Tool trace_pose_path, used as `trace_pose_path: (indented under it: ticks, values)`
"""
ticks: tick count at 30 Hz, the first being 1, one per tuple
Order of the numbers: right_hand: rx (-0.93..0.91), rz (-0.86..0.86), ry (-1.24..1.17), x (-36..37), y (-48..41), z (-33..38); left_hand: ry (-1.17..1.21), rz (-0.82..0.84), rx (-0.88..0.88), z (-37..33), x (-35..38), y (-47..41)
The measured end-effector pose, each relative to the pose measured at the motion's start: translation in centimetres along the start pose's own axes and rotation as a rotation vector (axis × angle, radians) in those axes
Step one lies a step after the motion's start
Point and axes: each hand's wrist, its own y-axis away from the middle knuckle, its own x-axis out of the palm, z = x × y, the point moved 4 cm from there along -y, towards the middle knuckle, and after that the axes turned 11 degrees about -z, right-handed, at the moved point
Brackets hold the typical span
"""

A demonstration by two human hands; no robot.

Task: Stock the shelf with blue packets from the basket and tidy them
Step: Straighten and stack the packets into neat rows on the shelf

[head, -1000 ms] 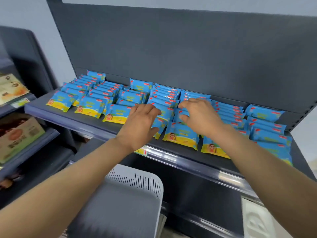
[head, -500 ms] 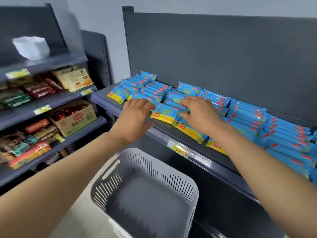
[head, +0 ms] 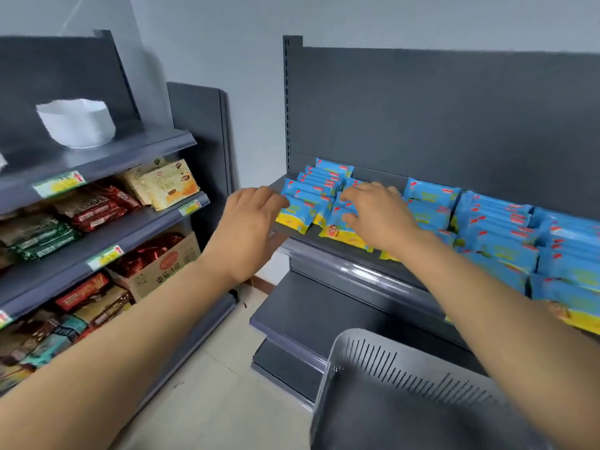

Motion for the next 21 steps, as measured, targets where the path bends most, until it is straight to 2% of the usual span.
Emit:
trace_pose_path:
  ticks: [4, 7, 16, 21]
  values:
    - [0.107, 0.022, -0.023, 1.8, -3.2, 4.1, 0.02, 0.044, 0.026, 7.5, -0.5, 0.0]
    - [0.146, 0.045, 0.02, 2.4, -4.8, 5.2, 0.066, 0.055, 0.035, 10.4, 0.3, -0.3]
    - [0.236, 0.067, 0.077, 5.3, -8.5, 4.1, 0.186, 0.074, 0.129, 12.9, 6.1, -4.3]
    - [0.271, 0.113, 0.068, 8.8, -12.0, 1.0, 0.196, 0.13, 0.169, 14.1, 12.5, -8.1]
